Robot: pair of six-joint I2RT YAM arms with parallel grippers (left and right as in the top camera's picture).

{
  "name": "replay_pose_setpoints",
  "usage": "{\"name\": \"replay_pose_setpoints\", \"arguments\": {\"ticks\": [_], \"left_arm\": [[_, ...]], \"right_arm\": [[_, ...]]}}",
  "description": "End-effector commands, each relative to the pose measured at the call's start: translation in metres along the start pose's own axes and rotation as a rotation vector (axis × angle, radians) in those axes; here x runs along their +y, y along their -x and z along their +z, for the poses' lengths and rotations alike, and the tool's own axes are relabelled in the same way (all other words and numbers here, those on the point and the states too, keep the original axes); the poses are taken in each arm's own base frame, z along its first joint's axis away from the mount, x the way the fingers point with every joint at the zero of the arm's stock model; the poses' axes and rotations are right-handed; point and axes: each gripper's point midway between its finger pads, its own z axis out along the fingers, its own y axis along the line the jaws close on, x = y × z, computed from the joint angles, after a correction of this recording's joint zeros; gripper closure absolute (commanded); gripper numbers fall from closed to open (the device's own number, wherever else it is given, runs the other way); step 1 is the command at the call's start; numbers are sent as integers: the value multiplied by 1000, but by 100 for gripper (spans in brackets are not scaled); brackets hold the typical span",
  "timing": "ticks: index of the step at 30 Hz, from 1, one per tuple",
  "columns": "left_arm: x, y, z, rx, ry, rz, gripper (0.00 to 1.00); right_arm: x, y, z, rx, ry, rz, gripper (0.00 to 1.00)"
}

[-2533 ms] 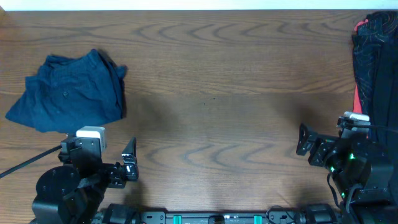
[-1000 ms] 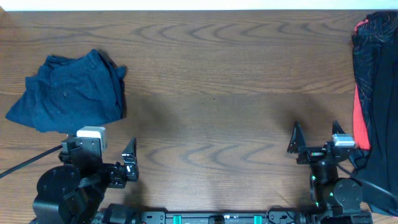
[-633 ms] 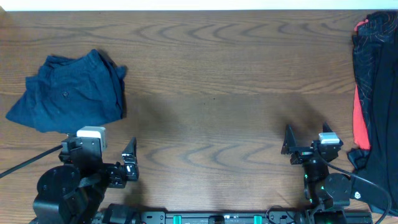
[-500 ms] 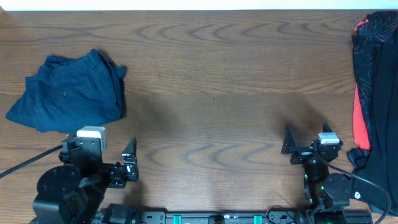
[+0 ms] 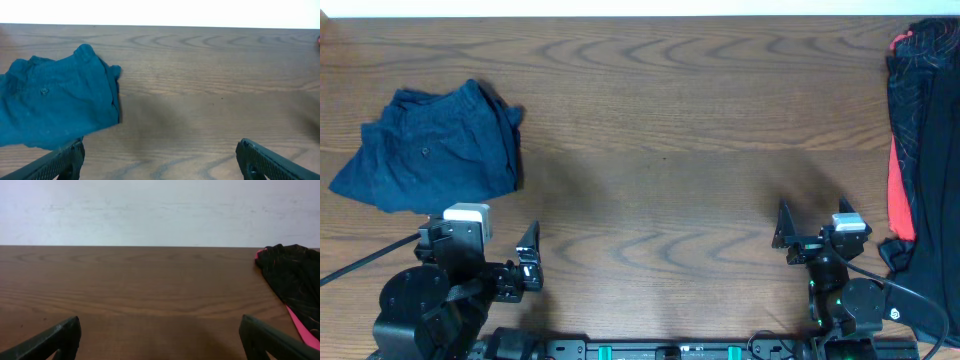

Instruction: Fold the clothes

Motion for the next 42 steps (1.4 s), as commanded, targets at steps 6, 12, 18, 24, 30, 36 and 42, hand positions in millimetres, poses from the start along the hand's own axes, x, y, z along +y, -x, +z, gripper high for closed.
{"name": "replay_pose_setpoints", "arguments": {"ticks": [6,12,18,24,30,36,42], "left_arm": [[3,-1,0,-3,14,3,2],[16,-7,-6,-9,86,41,2],[32,-50,0,27,154,42,2],[43,-96,41,-33,174,35,2],[48,-106,85,-169,169,38,2],[50,-94,114,-325,163,39,2],[52,-93,128,-421,158,40,2]], "right_arm": [[-3,0,0,-1,-9,-13,1],[-3,0,0,-1,-9,-13,1],[-3,0,0,-1,-9,-13,1],[-3,0,0,-1,-9,-13,1],[-3,0,0,-1,-9,-13,1],[-3,0,0,-1,-9,-13,1],[-3,0,0,-1,-9,-13,1]]}}
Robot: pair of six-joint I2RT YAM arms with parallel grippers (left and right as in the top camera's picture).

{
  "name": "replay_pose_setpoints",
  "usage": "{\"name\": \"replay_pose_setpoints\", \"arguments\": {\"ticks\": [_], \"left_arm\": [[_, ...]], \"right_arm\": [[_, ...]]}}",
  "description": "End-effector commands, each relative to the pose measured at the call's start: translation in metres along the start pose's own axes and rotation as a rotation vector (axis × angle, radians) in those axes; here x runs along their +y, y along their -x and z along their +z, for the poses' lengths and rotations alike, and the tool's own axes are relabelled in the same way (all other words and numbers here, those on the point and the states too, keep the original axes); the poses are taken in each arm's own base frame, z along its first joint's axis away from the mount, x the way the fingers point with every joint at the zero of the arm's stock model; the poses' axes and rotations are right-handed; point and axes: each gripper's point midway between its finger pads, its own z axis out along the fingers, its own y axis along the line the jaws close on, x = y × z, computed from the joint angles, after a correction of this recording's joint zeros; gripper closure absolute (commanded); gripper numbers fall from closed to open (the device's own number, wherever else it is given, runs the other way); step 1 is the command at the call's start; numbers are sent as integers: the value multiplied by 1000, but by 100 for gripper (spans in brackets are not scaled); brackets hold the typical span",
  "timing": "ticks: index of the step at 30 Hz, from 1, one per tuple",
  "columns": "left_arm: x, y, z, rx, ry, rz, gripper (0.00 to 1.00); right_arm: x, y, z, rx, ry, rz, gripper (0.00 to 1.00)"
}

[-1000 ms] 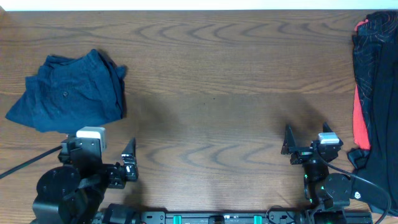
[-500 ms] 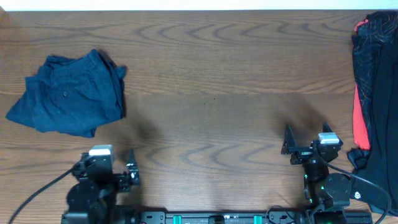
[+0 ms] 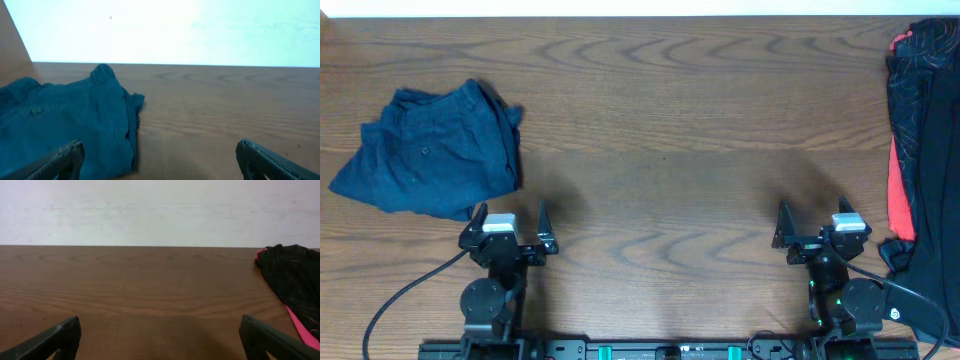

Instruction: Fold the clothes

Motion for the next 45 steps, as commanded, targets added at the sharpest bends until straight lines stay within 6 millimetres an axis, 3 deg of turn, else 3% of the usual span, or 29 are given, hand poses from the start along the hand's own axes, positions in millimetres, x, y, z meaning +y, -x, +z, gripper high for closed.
{"name": "replay_pose_setpoints", "arguments": {"ticks": [1,5,45], "left_arm": [[3,-12,5,-6,16,13,2],[2,-26,4,52,9,16,2],[2,-27,4,55,9,16,2]], "right_arm": [[-3,0,0,-1,-10,-11,1],[-3,0,0,-1,-9,-11,1],[-3,0,0,-1,-10,-11,1]]}}
